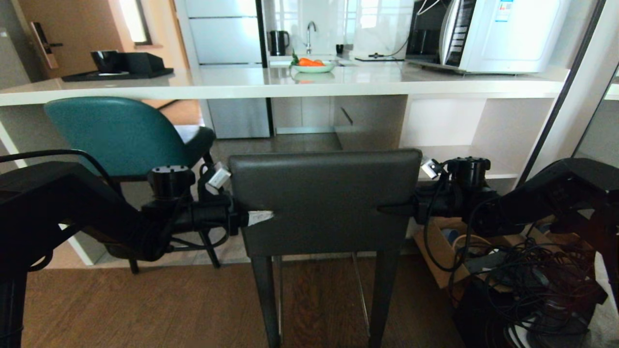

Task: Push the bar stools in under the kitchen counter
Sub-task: Push the gray chair back under the dining table

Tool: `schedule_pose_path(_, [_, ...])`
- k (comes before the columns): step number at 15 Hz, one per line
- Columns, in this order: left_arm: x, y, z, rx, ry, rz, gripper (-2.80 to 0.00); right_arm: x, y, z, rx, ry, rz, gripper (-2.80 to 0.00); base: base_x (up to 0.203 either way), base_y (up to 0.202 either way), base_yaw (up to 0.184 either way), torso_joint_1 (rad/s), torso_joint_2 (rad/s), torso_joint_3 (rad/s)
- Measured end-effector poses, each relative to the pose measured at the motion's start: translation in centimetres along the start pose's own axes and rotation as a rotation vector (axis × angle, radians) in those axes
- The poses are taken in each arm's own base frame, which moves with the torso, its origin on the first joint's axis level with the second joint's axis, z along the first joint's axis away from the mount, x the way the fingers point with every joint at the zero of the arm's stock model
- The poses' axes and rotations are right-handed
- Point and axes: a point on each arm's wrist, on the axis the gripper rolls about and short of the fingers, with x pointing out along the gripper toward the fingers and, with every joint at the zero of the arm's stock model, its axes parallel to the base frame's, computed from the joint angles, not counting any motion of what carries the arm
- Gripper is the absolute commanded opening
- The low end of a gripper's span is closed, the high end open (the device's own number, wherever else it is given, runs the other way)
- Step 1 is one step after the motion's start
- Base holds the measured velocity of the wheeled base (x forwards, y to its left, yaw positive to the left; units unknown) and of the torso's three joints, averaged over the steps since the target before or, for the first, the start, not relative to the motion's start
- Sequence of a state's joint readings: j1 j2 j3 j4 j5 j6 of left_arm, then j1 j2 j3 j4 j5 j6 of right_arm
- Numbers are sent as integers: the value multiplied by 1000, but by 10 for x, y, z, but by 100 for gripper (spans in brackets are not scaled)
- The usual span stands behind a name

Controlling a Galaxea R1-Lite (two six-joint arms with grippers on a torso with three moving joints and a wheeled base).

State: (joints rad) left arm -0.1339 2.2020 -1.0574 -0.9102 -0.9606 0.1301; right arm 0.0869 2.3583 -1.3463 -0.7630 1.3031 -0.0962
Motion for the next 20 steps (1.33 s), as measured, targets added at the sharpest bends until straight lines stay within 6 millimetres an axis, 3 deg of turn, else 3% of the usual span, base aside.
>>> schedule_pose_path(9, [7,-4,-12,-49,17,-6,-280,45,-10,47,-61,-44,75,-280,0,0,0,0,0,0])
schedule_pose_path(12, [13,-5,-19,-63,30,-4,-280,51,-23,64,-79,-71,79,-280,0,0,0,0,0,0])
schedule_pose_path(14, [15,-3,-21,-68,31,-5,-280,55,-34,62,-64,-83,82,-280,0,0,0,0,0,0])
schedule_pose_path(16, [17,0,-20,-82,28,-1,-280,55,-47,48,-48,-84,70,-280,0,0,0,0,0,0])
schedule_pose_path(20, [23,-1,-22,-91,31,-12,-280,28,-66,17,-46,-94,8,-280,0,0,0,0,0,0])
